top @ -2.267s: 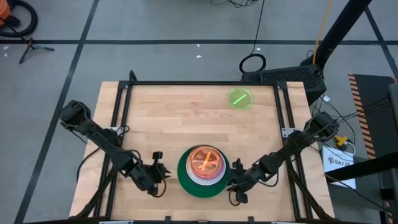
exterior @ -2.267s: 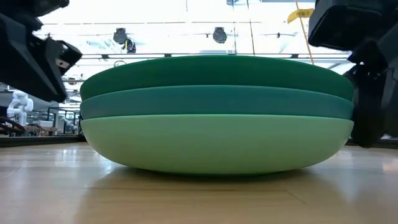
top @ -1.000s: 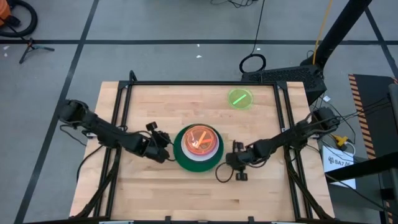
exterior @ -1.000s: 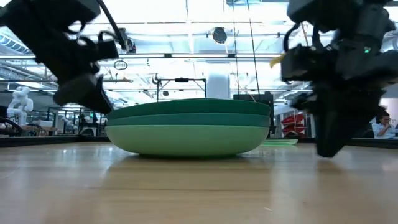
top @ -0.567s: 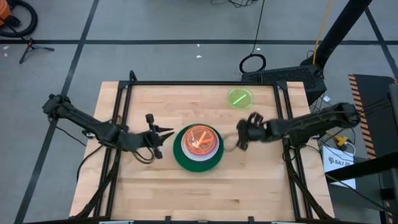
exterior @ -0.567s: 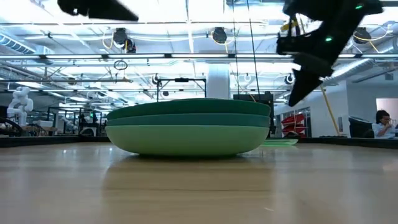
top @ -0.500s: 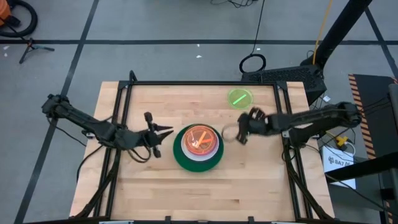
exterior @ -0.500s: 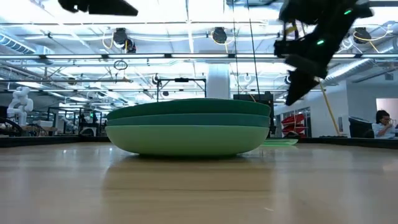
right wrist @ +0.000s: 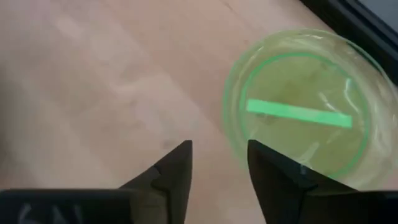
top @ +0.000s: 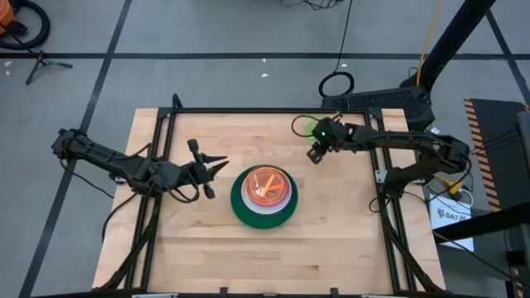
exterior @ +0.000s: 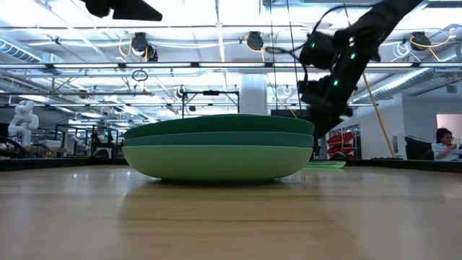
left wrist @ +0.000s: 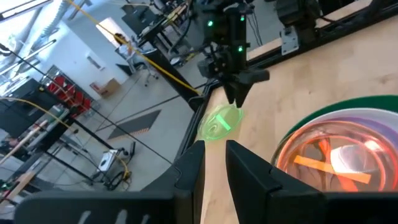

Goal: Stack plastic plates
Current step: Stack the light green plate on top of the orange plate

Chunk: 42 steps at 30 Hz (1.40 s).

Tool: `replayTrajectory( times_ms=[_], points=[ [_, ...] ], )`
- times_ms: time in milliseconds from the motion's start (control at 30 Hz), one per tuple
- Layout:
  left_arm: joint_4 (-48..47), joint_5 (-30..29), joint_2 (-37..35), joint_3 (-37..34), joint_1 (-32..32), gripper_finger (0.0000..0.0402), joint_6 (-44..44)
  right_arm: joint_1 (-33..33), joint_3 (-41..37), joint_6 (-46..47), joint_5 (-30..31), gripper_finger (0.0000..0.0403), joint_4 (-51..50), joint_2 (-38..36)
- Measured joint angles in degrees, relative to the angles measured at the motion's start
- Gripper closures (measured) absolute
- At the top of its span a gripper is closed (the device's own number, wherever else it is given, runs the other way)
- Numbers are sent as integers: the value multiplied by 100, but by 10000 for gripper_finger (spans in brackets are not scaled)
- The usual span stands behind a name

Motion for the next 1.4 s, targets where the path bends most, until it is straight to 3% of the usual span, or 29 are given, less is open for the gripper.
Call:
replayTrajectory(
  times_ms=[333,1033,1400],
  points=[
    [-121,26,0,-2,97,330,94,-513,0,-525,-103,242,380,905],
    [-223,37,0,-2,97,330,42,-538,0,-949,-93,243,764,1037],
    [-262,37,0,-2,97,330,9,-529,13,-1216,-56,243,943,1628]
  ],
)
